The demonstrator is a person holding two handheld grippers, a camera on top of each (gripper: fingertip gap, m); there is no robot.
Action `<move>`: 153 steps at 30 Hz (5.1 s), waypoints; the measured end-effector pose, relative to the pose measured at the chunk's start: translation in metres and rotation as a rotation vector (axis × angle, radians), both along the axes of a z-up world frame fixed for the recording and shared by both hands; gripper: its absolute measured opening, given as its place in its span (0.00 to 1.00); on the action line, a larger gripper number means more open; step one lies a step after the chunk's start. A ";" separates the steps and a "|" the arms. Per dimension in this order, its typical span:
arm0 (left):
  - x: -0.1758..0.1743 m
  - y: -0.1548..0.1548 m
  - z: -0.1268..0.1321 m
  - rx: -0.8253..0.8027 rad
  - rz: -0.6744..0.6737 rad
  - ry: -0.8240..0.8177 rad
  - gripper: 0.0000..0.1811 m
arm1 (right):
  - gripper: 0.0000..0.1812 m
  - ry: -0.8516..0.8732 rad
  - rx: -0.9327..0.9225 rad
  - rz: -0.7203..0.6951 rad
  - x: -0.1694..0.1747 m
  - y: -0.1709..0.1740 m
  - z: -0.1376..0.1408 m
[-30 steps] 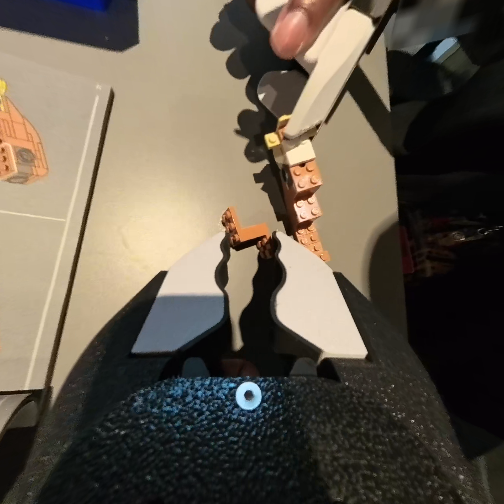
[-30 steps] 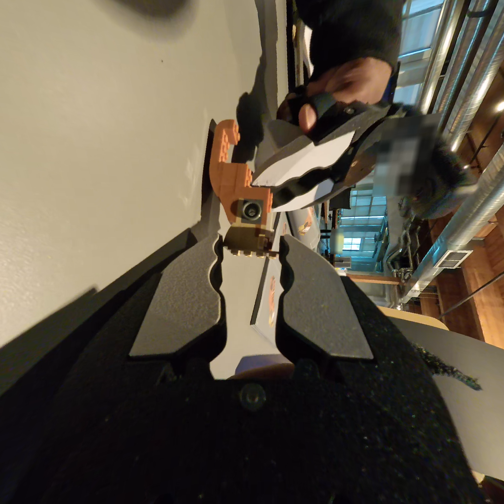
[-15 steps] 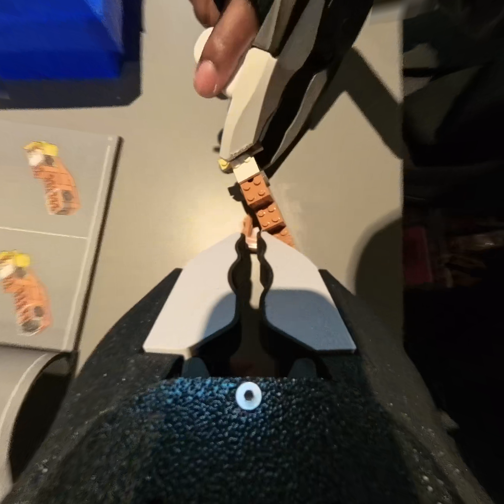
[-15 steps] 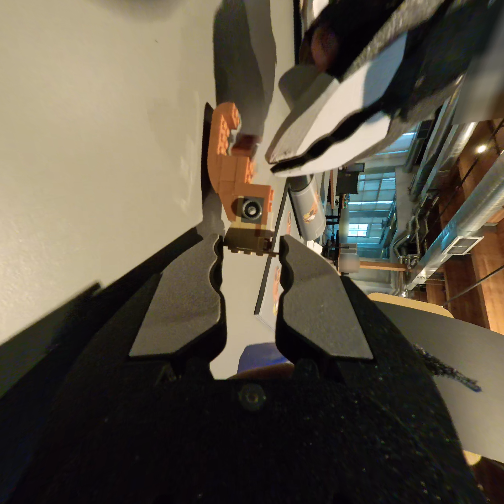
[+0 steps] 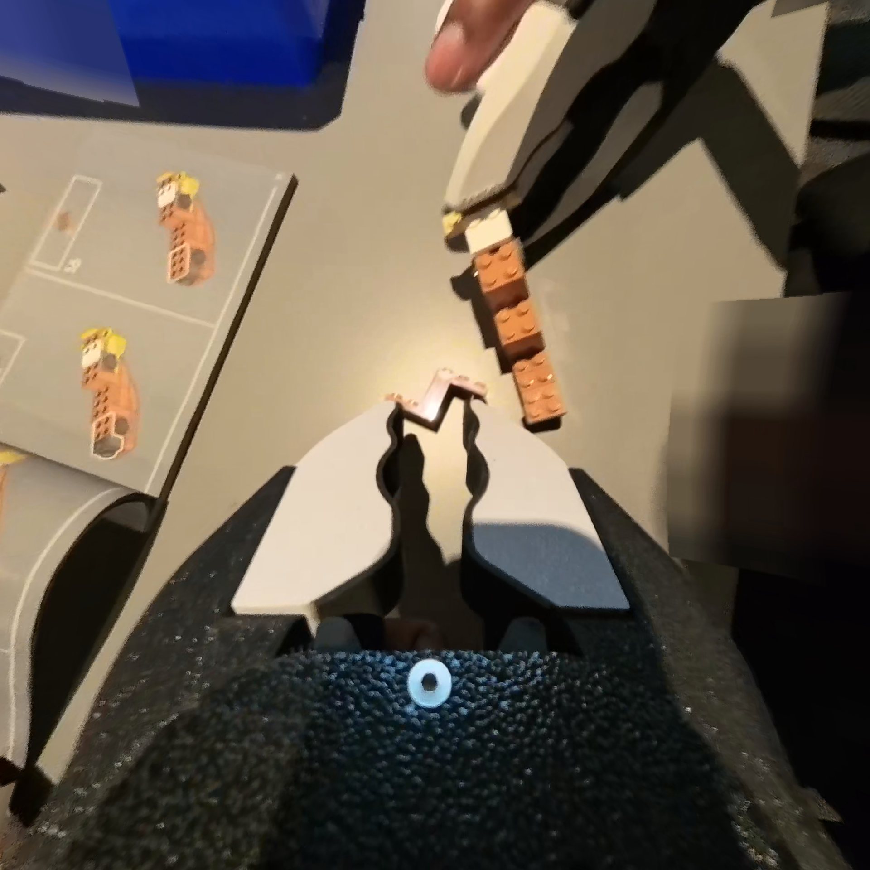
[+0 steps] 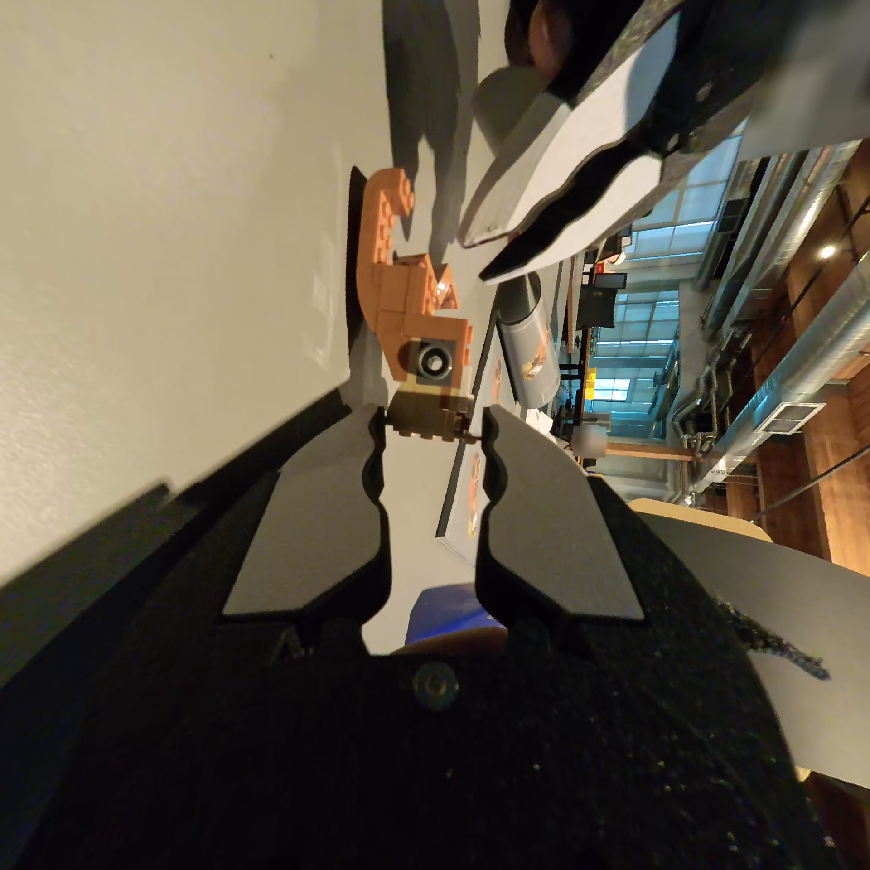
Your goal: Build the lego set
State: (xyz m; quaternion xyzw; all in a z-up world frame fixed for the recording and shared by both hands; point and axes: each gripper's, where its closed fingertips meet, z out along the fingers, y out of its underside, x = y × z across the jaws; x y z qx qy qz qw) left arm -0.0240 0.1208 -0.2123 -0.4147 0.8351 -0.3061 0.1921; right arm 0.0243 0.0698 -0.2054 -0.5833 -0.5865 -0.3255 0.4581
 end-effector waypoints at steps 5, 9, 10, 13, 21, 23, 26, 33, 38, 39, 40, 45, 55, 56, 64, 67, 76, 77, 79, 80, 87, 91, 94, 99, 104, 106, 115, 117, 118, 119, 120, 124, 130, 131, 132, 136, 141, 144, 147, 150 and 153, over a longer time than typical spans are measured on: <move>0.002 0.001 -0.004 0.058 -0.086 -0.054 0.14 | 0.21 0.001 -0.002 -0.001 0.001 0.000 0.000; 0.006 0.001 0.000 0.184 -0.258 -0.123 0.16 | 0.21 0.005 -0.004 0.001 0.001 -0.001 0.000; 0.008 0.002 0.001 0.214 -0.300 -0.127 0.16 | 0.21 0.005 -0.004 0.002 0.001 -0.001 0.000; 0.011 0.001 0.001 0.215 -0.431 -0.075 0.16 | 0.21 0.006 -0.004 0.002 0.001 -0.001 -0.001; 0.005 0.003 0.001 0.134 -0.756 0.056 0.17 | 0.21 0.014 -0.009 0.004 0.001 -0.002 -0.002; 0.008 0.006 -0.005 0.180 -0.805 0.072 0.17 | 0.21 0.017 -0.010 0.006 0.002 -0.002 -0.002; 0.007 0.009 -0.015 0.256 -0.883 0.110 0.17 | 0.21 0.021 -0.012 0.007 0.002 -0.002 -0.003; 0.008 0.009 -0.026 0.300 -0.920 0.114 0.04 | 0.21 0.018 -0.013 0.000 0.002 -0.002 -0.004; 0.009 0.003 -0.026 0.274 -0.773 0.011 0.03 | 0.21 0.012 -0.027 -0.013 0.003 -0.002 -0.006; 0.010 0.003 -0.027 0.273 -0.720 -0.007 0.03 | 0.21 0.013 -0.035 -0.018 0.004 -0.003 -0.007; 0.010 0.002 -0.027 0.272 -0.663 -0.026 0.03 | 0.21 0.017 -0.044 -0.026 0.005 -0.003 -0.008; 0.005 -0.007 -0.024 0.314 -0.427 -0.061 0.03 | 0.21 0.054 -0.105 -0.070 0.007 -0.003 -0.011; 0.003 -0.019 -0.001 0.480 -0.138 -0.039 0.03 | 0.21 -0.017 -0.128 -0.208 0.013 0.000 -0.013; 0.002 -0.021 -0.002 0.510 -0.127 -0.044 0.03 | 0.21 -0.027 -0.124 -0.224 0.014 0.000 -0.013; -0.003 -0.027 -0.002 0.737 -0.053 -0.081 0.03 | 0.21 -0.097 -0.088 -0.294 0.018 -0.001 -0.012; -0.006 -0.028 -0.002 0.824 -0.057 -0.086 0.03 | 0.21 -0.121 -0.073 -0.313 0.017 -0.001 -0.011; -0.011 -0.035 -0.005 1.021 -0.225 -0.056 0.03 | 0.19 -0.224 -0.043 -0.332 0.015 -0.004 -0.010; -0.012 -0.035 -0.005 1.038 -0.252 -0.043 0.03 | 0.19 -0.232 -0.037 -0.330 0.015 -0.004 -0.009; -0.012 -0.035 -0.007 1.070 -0.314 -0.024 0.03 | 0.19 -0.245 -0.037 -0.332 0.015 -0.005 -0.009; -0.012 -0.036 -0.007 1.084 -0.354 -0.020 0.03 | 0.19 -0.248 -0.035 -0.335 0.015 -0.005 -0.009; -0.015 -0.041 -0.009 1.224 -0.632 0.029 0.04 | 0.20 -0.204 -0.063 -0.334 0.013 -0.008 -0.011; -0.015 -0.047 -0.010 1.271 -0.716 0.060 0.04 | 0.21 -0.190 -0.056 -0.331 0.012 -0.011 -0.010; -0.016 -0.054 -0.011 1.280 -0.760 0.071 0.04 | 0.24 -0.170 -0.054 -0.330 0.012 -0.015 -0.008; -0.014 -0.059 -0.011 1.291 -0.773 0.074 0.04 | 0.25 -0.144 -0.068 -0.321 0.011 -0.022 -0.007; -0.015 -0.062 -0.012 1.284 -0.775 0.076 0.04 | 0.26 -0.129 -0.079 -0.315 0.012 -0.027 -0.006; -0.015 -0.062 -0.013 1.284 -0.785 0.076 0.04 | 0.27 -0.129 -0.080 -0.314 0.013 -0.028 -0.006; -0.014 -0.062 -0.011 1.286 -0.822 0.073 0.04 | 0.28 -0.045 -0.137 -0.172 -0.010 -0.036 0.012; -0.014 -0.062 -0.012 1.292 -0.832 0.070 0.04 | 0.28 0.015 -0.211 -0.087 -0.022 -0.036 0.016; -0.014 -0.062 -0.013 1.294 -0.839 0.069 0.04 | 0.27 0.047 -0.266 -0.048 -0.027 -0.036 0.017; -0.014 -0.062 -0.014 1.298 -0.844 0.067 0.04 | 0.27 0.065 -0.330 -0.015 -0.031 -0.037 0.018; -0.014 -0.062 -0.014 1.302 -0.848 0.063 0.04 | 0.27 0.072 -0.380 0.014 -0.033 -0.037 0.020; -0.013 -0.062 -0.015 1.311 -0.848 0.050 0.04 | 0.27 0.030 -0.518 0.064 -0.033 -0.029 0.019; -0.013 -0.063 -0.017 1.308 -0.836 0.020 0.04 | 0.27 -0.036 -0.621 0.061 -0.032 -0.024 0.000; -0.013 -0.063 -0.017 1.307 -0.835 0.013 0.04 | 0.27 -0.036 -0.624 0.060 -0.032 -0.023 -0.003; -0.013 -0.063 -0.016 1.307 -0.836 0.006 0.04 | 0.26 -0.032 -0.626 0.059 -0.032 -0.021 -0.004; -0.012 -0.063 -0.016 1.307 -0.842 -0.018 0.04 | 0.26 -0.019 -0.644 0.054 -0.033 -0.018 -0.009; -0.011 -0.064 -0.015 1.310 -0.846 -0.042 0.04 | 0.19 -0.030 -0.670 0.064 -0.035 -0.018 -0.016; -0.012 -0.062 -0.015 1.295 -0.825 -0.060 0.04 | 0.12 -0.053 -0.652 0.056 -0.032 -0.015 -0.019; -0.014 -0.057 -0.014 1.251 -0.750 -0.081 0.07 | 0.11 -0.025 -0.657 0.043 -0.032 -0.016 -0.019; -0.024 -0.050 -0.014 1.110 -0.601 -0.102 0.10 | 0.11 -0.007 -0.646 0.027 -0.031 -0.016 -0.018; -0.040 -0.044 -0.017 0.869 -0.397 -0.108 0.12 | 0.11 0.006 -0.646 0.020 -0.030 -0.017 -0.018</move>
